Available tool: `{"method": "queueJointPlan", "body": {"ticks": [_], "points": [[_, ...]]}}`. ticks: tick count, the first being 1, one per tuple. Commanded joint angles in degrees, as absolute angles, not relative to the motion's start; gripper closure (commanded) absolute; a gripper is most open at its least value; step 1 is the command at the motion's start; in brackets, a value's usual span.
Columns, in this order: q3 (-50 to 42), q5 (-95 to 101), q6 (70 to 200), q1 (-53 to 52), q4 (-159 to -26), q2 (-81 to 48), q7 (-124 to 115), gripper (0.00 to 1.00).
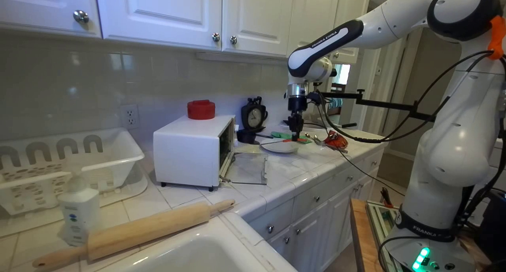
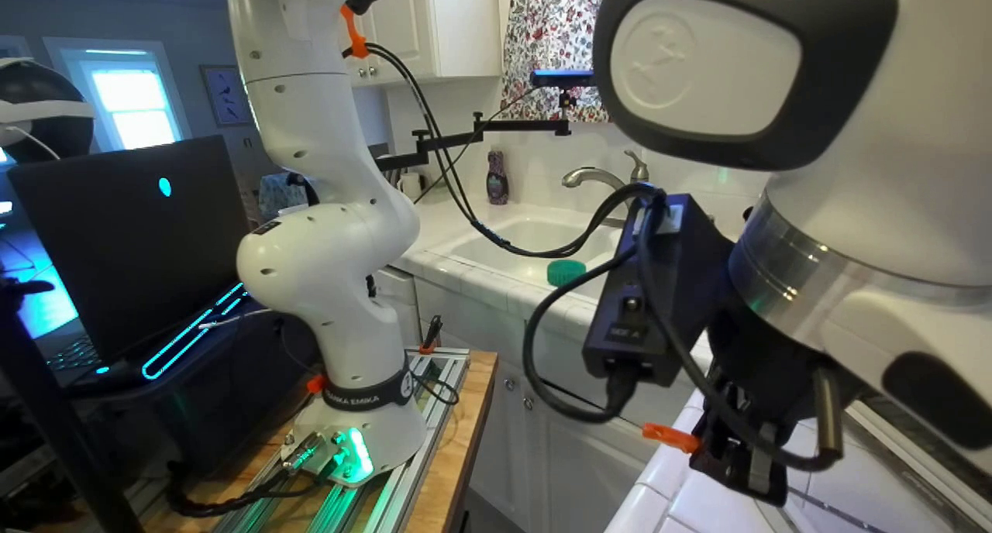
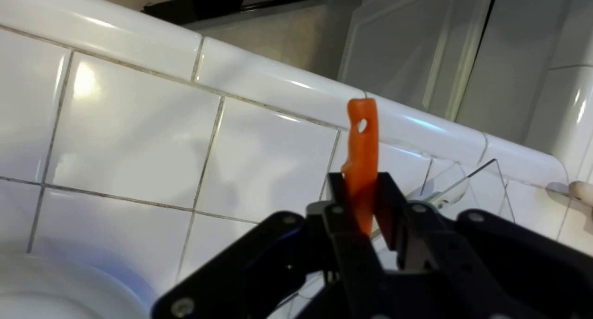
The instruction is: Use the fish slice to take the black measuring cup out of the open oven.
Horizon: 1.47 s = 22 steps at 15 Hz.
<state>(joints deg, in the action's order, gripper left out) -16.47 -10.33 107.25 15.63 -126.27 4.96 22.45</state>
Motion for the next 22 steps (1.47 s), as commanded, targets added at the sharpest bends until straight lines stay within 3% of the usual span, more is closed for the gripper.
{"method": "queueJointPlan", "body": {"ticks": [1, 22], "points": [[-19.18, -15.11, 107.75, 17.12, -126.63, 5.31, 23.28, 0.95], [-21.77, -17.76, 117.9, 21.15, -124.74, -6.2, -0.85, 0.95]]}}
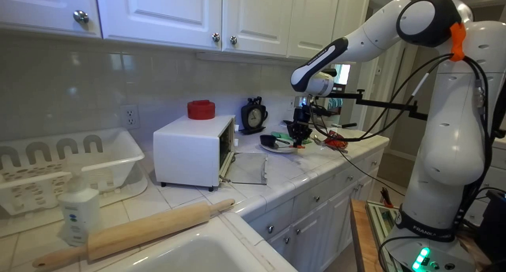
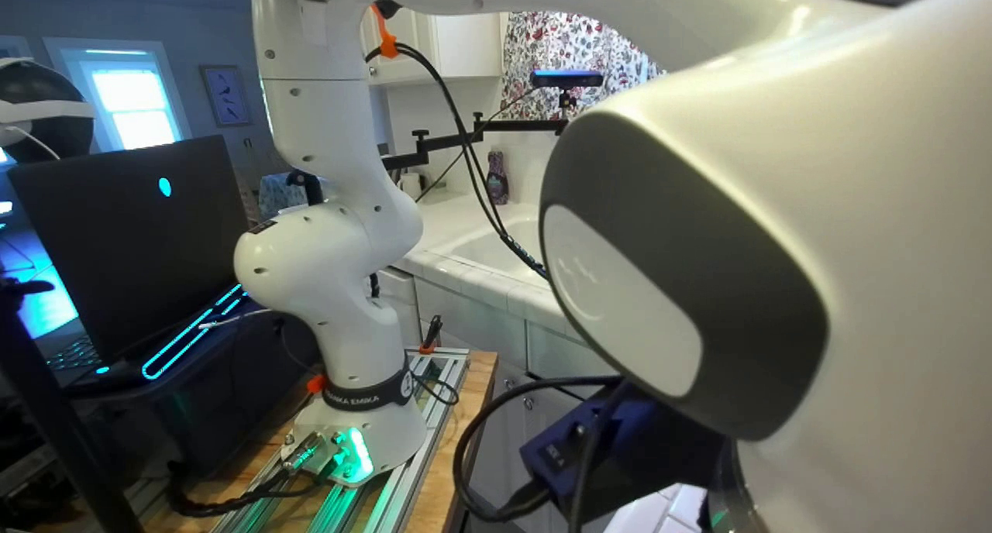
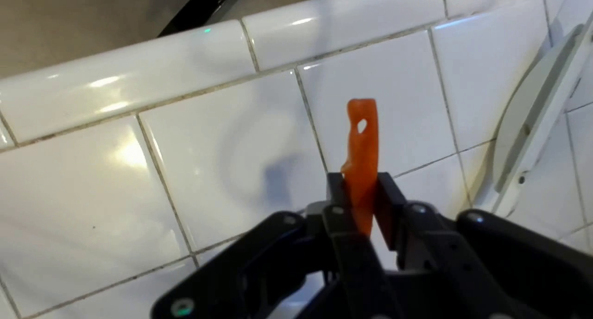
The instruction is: Use the fish slice to take the black measuring cup out of the open oven.
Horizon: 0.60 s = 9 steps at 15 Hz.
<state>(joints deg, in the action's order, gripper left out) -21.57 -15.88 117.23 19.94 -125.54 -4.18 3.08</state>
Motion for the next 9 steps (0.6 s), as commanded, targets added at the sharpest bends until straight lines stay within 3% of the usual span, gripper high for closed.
{"method": "queueJointPlan", "body": {"ticks": [1, 9], "points": [[-21.93, -17.64, 118.1, 21.49, -125.13, -6.38, -2.22, 0.95], [-23.25, -13.22, 123.49, 22.36, -128.75, -4.68, -13.11, 0.95]]}}
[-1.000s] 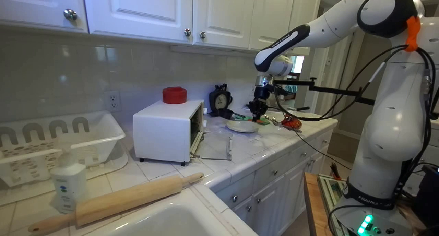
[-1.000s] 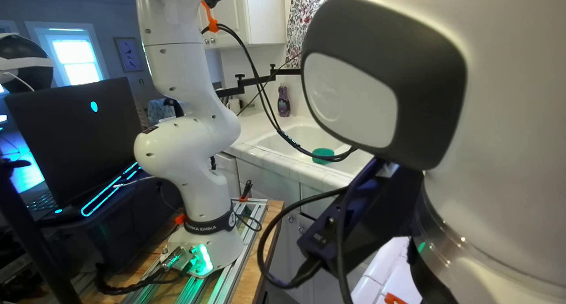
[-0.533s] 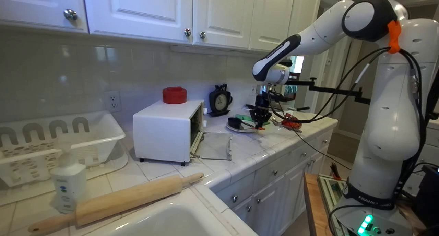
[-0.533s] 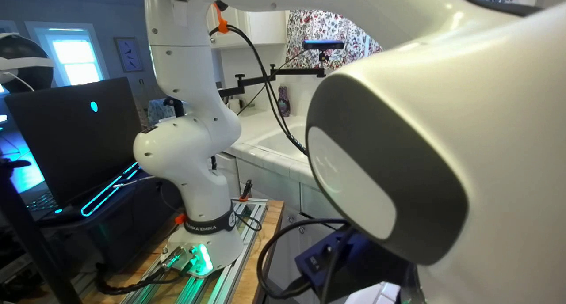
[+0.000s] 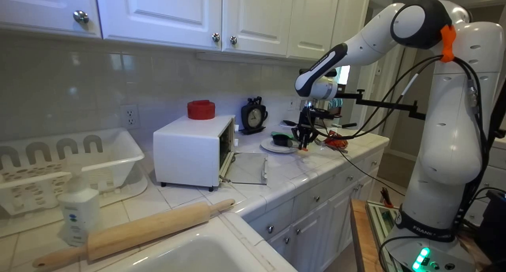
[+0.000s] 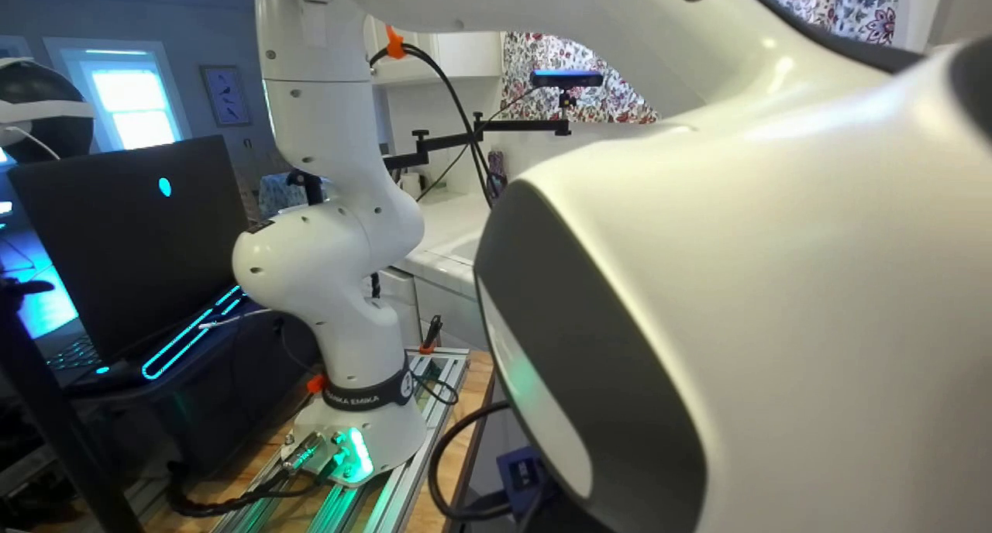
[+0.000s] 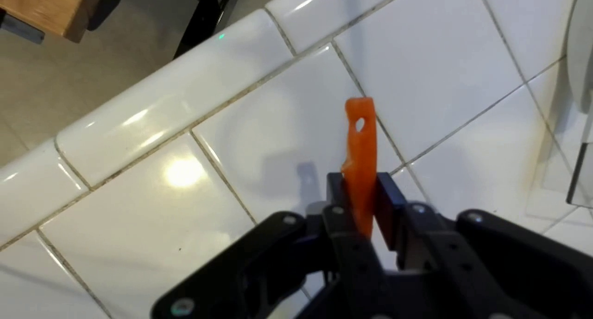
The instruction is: Use the fish slice to take the black measuring cup out of the open oven.
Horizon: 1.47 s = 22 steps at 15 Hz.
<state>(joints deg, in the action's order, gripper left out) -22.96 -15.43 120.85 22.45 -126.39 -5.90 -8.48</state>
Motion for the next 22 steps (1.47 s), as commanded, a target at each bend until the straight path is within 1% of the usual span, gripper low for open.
{"method": "queueJointPlan", "body": {"ticks": [1, 7, 16, 20, 22], "points": [[-23.35, -11.76, 123.96, 22.16, -129.12, -4.37, -14.76, 0.95], [-23.5, -0.27, 123.82, 21.11, -129.83, -3.25, -24.58, 0.95], [-22.81, 13.58, 127.04, 20.14, -131.32, 0.78, -36.66, 0.95], [-21.82, 13.69, 132.53, 20.29, -133.86, 3.26, -35.89, 0.95], [-21.31, 14.32, 133.25, 20.41, -134.6, 4.07, -36.33, 0.95]]}}
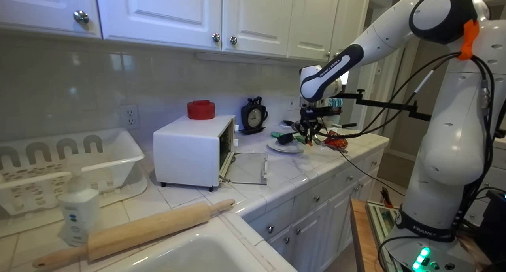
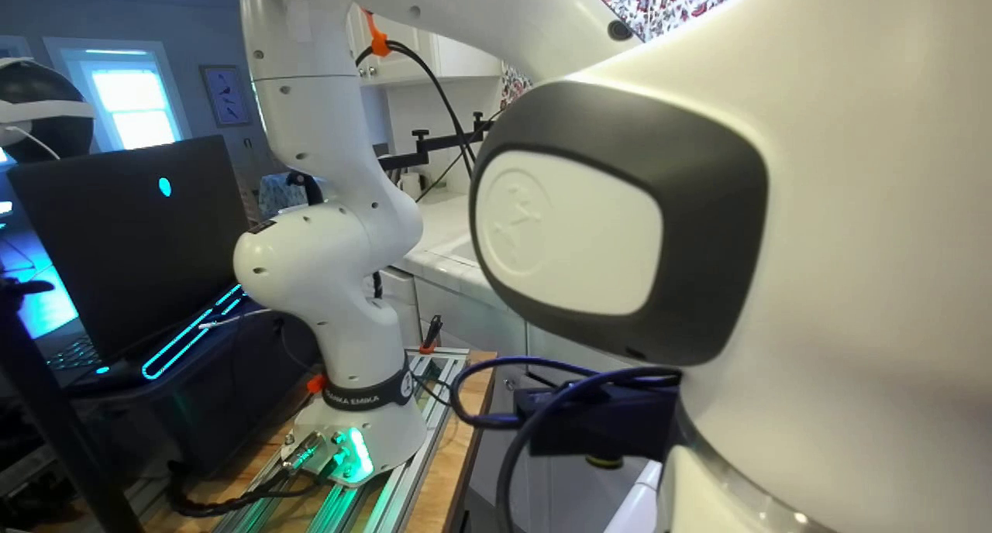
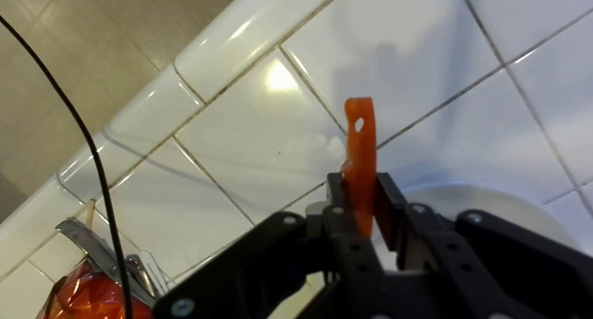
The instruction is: Use the fish slice to take the black measuring cup out of the open oven.
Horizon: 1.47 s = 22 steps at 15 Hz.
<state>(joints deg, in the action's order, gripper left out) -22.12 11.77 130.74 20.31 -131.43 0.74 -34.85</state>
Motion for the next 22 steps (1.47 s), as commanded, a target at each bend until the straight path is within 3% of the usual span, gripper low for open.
{"method": "queueJointPlan", "body": {"ticks": [1, 15, 22], "points": [[-21.14, 14.55, 132.94, 20.57, -134.76, 4.31, -36.44, 0.95], [-23.8, 6.79, 128.21, 23.86, -134.42, 0.36, -33.8, 0.95], [-23.88, 8.25, 133.5, 23.6, -136.82, 2.2, -32.07, 0.95]]}}
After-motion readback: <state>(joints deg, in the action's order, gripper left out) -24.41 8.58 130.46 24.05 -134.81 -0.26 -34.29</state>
